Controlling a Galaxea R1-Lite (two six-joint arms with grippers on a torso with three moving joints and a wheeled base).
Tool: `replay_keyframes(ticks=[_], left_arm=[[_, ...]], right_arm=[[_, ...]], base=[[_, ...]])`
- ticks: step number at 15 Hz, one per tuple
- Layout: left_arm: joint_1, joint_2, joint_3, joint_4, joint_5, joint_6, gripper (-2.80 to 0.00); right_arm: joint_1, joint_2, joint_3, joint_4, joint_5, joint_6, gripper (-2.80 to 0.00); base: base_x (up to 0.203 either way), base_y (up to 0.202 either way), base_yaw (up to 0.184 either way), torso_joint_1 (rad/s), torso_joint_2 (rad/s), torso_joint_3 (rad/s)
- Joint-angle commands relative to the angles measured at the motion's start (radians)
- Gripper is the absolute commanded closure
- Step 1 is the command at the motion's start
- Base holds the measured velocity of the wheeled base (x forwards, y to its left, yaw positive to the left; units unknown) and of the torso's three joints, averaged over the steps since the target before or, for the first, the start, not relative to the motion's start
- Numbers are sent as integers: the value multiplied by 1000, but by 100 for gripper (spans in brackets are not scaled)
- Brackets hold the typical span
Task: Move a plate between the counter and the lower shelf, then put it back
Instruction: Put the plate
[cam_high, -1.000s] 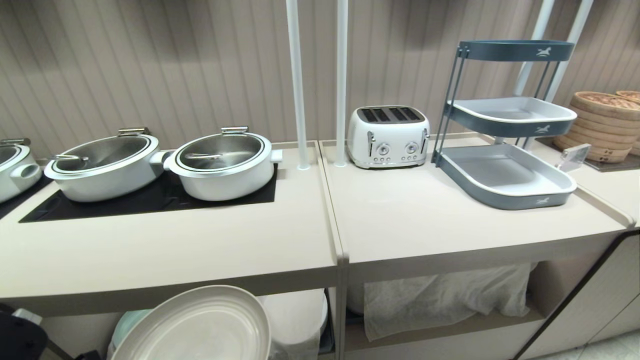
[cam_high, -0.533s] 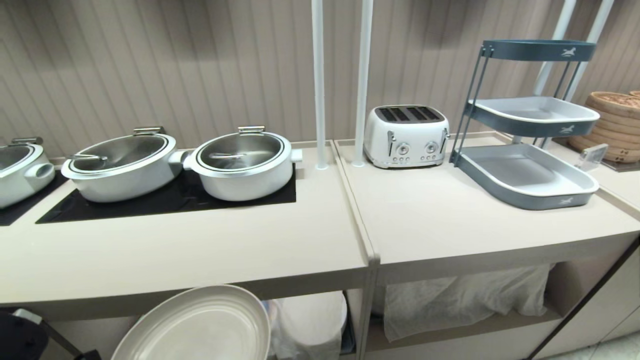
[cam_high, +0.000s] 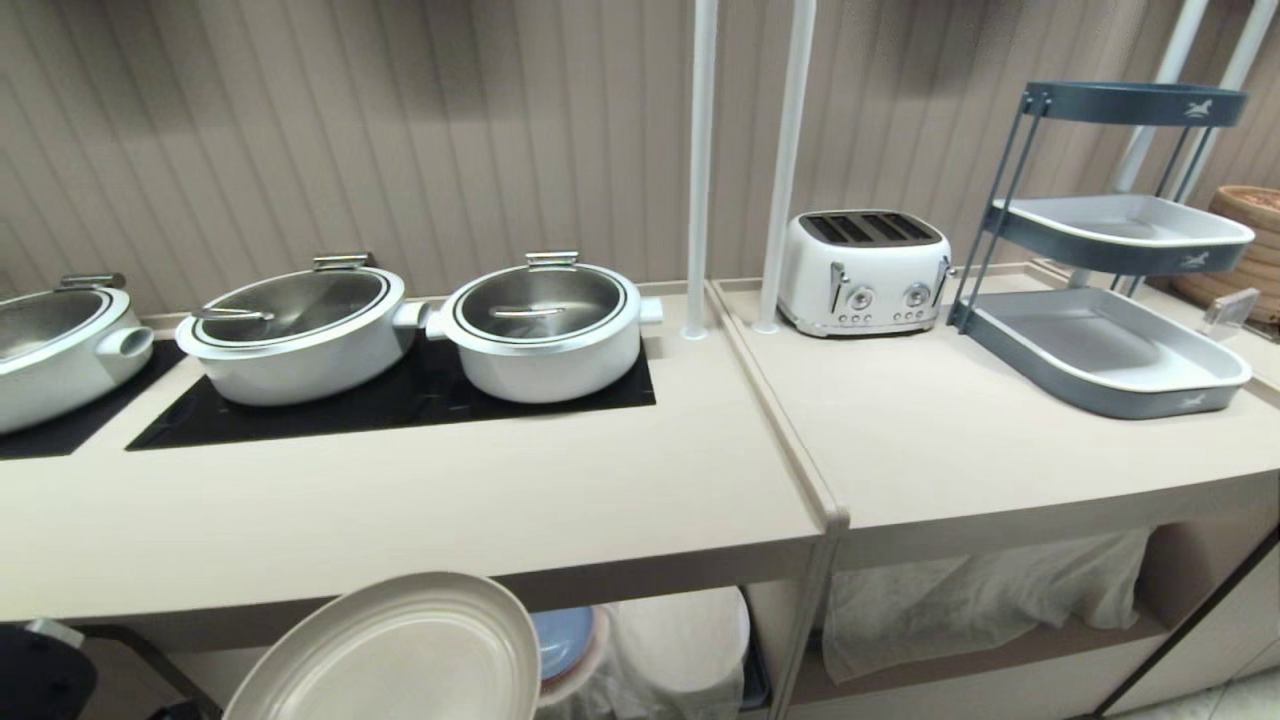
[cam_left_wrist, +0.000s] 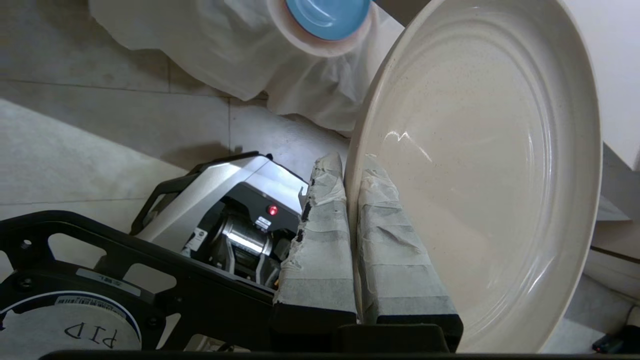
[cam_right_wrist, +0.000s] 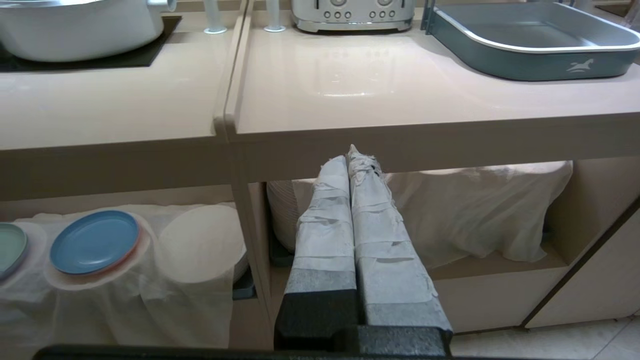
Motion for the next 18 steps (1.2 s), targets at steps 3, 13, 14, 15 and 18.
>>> replay_keyframes(ticks=[3, 13, 14, 15, 18], left_arm=[[0, 2, 1, 2, 2, -6, 0], [0, 4, 0, 2, 0, -6, 0], [0, 4, -2, 2, 0, -6, 0], [0, 4, -3, 2, 0, -6, 0], [0, 4, -3, 2, 0, -6, 0]], right_arm=[[0, 0, 0, 0, 0, 0, 0], [0, 0, 0, 0, 0, 0, 0], [0, 0, 0, 0, 0, 0, 0], [0, 0, 0, 0, 0, 0, 0], [0, 0, 0, 0, 0, 0, 0]], base=[[0, 196, -1, -1, 2, 3], [0, 195, -2, 2, 2, 2], [0, 192, 0, 3, 2, 6], [0, 193, -2, -2, 2, 2], [0, 195, -2, 2, 1, 4]])
